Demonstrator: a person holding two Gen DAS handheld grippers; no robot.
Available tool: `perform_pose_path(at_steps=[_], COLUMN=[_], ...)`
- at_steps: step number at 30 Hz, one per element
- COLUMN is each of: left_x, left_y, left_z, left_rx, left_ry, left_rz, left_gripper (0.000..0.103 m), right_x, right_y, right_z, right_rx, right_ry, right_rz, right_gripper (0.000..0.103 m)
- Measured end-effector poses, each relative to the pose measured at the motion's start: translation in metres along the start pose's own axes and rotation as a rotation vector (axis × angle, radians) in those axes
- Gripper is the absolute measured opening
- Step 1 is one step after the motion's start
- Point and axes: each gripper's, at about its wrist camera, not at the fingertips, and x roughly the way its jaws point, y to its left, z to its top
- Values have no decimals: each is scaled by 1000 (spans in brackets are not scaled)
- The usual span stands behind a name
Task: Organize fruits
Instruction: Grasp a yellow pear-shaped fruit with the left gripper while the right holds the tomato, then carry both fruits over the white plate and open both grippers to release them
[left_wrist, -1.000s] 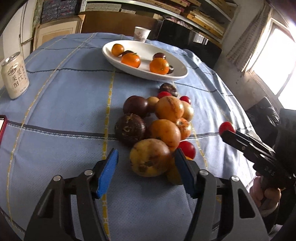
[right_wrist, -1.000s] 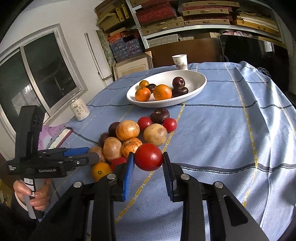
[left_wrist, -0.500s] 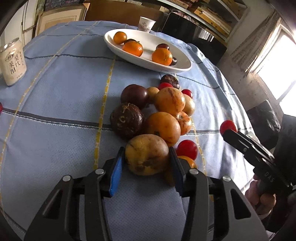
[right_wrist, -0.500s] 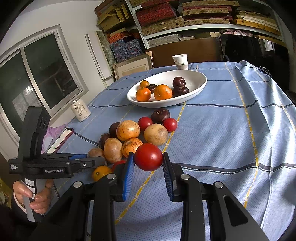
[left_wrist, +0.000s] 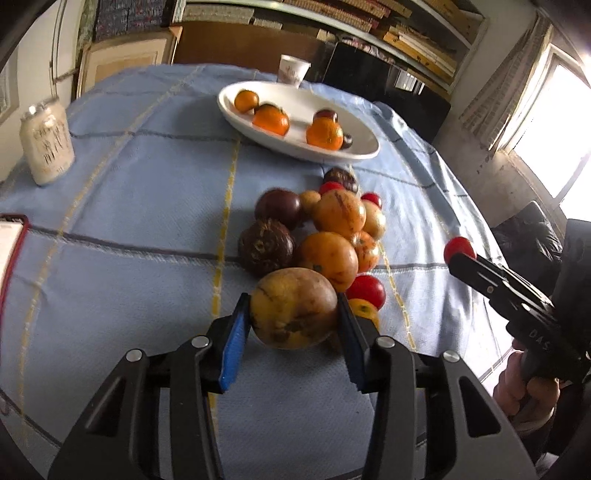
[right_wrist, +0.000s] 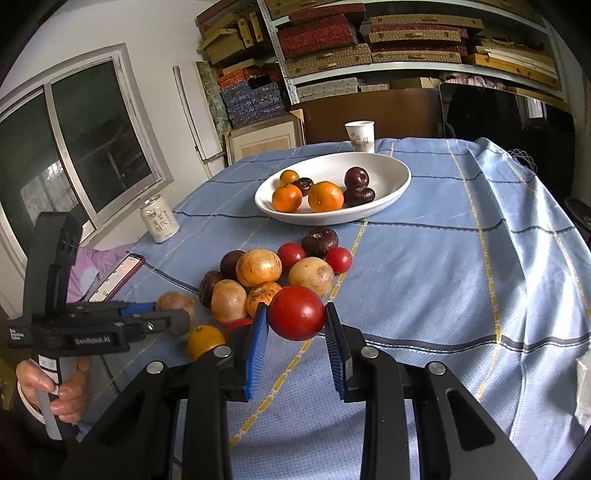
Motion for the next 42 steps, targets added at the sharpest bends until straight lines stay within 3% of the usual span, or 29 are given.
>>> perform_pose_path(at_steps=[6, 10, 14, 19, 23, 30, 36, 37, 38, 39, 40, 42], left_x=[-32, -48, -42, 5, 70, 148, 170, 169, 166, 158, 147, 124], left_y=[-6, -15, -24, -30, -26, -20, -16, -16, -17, -17, -18, -20], left_z=[31, 77, 132, 194, 233, 257, 261, 261, 261, 261, 260, 258], left_rx=[88, 152, 195, 214, 190, 187, 182, 183, 186, 190, 195, 210], left_ry=[-70, -130, -184, -166, -97, -8, 20, 13, 1, -32, -73, -116], left_rz=[14, -1, 41, 48, 73, 127, 155, 160, 175, 202, 222, 219], left_gripper=[44, 44, 44, 44, 44, 44, 46, 56, 75, 84, 92, 92], right_x=[-15, -18, 3, 62, 113, 168, 189, 189, 188, 183, 177, 158], right_y=[8, 6, -11, -51, -76, -105, -112, -112, -112, -111, -110, -103], right_z=[27, 70, 117, 160, 177, 181, 179, 180, 180, 180, 181, 184], right_rx=[-46, -68, -33, 88, 120, 162, 165, 168, 178, 184, 183, 175], right_ry=[-11, -35, -52, -4, 40, 112, 148, 150, 156, 145, 134, 101], right_rz=[31, 47, 29, -5, -74, -120, -129, -127, -110, -104, -106, -92], right_gripper=[31, 31, 31, 31, 31, 31, 32, 37, 44, 51, 52, 54])
